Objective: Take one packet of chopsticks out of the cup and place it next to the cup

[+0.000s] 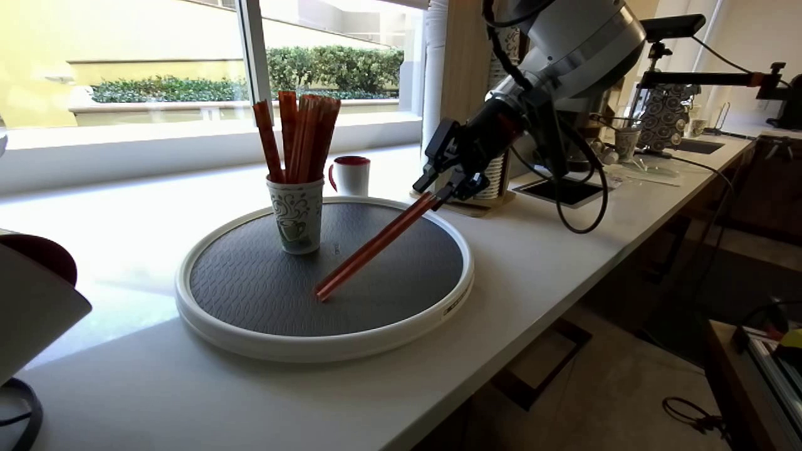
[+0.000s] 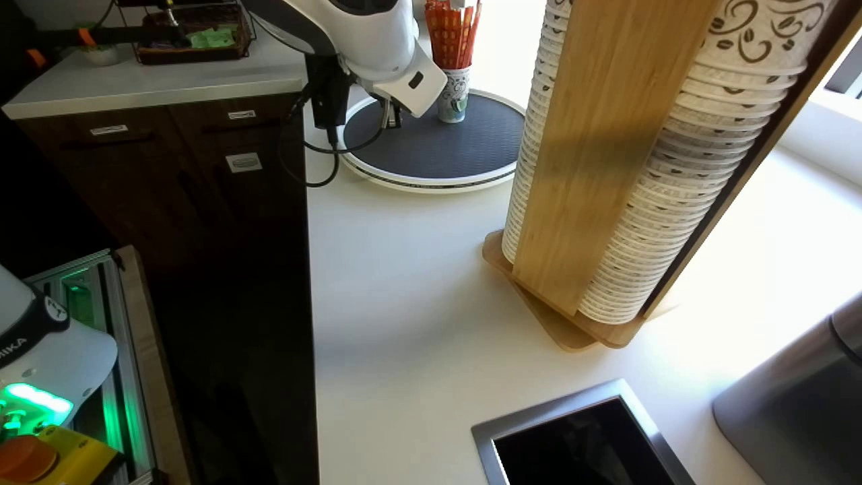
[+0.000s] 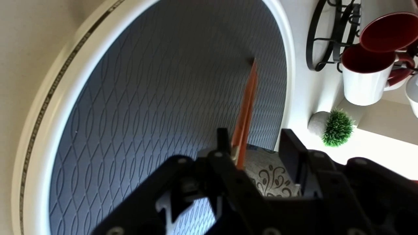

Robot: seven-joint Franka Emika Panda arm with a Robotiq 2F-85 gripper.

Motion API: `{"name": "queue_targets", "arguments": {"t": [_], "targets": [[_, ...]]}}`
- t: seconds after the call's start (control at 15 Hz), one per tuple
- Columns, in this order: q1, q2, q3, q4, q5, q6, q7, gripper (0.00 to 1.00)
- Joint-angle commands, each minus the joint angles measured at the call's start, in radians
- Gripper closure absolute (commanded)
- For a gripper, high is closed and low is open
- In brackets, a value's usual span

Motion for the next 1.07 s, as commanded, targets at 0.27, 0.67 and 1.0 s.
{"name": "queue_targets", "arguments": {"t": [0.27, 0.67, 1.0], "targets": [[-0.01, 0.029, -0.005, -0.021, -0.064, 0.0, 0.038, 0.37], [-0.013, 0.047, -0.009, -0.016, -0.117, 0.009, 0.06, 0.22], [-0.006, 0.034, -0.007, 0.0, -0.246, 0.049, 0.105, 0.0]]}}
